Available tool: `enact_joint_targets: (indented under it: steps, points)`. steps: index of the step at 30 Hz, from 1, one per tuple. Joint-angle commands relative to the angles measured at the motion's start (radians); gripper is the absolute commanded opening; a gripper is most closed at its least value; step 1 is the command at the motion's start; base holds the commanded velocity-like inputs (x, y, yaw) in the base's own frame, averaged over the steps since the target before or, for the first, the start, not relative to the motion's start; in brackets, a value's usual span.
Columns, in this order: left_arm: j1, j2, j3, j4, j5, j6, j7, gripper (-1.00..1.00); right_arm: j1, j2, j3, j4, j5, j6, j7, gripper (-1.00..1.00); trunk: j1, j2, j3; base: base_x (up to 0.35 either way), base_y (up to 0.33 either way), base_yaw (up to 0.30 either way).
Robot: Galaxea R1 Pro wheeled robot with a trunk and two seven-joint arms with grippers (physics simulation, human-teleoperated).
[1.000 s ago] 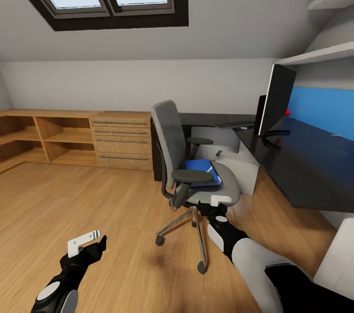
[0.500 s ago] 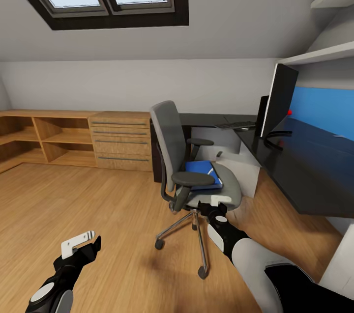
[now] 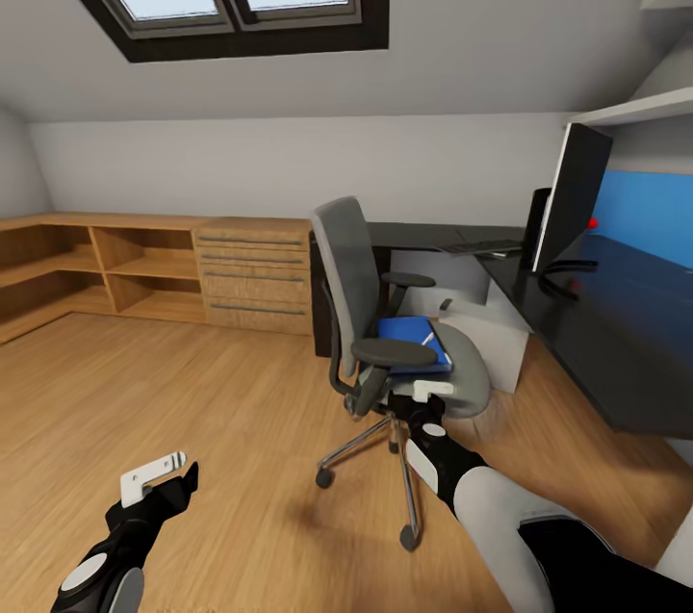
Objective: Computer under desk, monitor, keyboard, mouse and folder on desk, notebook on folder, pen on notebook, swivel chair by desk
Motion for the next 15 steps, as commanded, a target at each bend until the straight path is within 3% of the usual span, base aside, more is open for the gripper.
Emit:
enact_joint_targets:
  steps: [1,15]
  points:
    - [0.000,0.000,0.000,-0.002,0.010,0.004,0.006,1.00,-0.001,0.000,0.004,0.001,-0.005,-0.006,-0.003,1.00,0.000,0.000,-0.001,0.000,0.000,0.273]
    - [0.000,0.000,-0.001,0.001,0.009,0.004,0.006,1.00,-0.001,0.000,0.004,0.004,-0.005,-0.013,-0.003,1.00,0.000,0.000,-0.001,0.000,0.000,0.276]
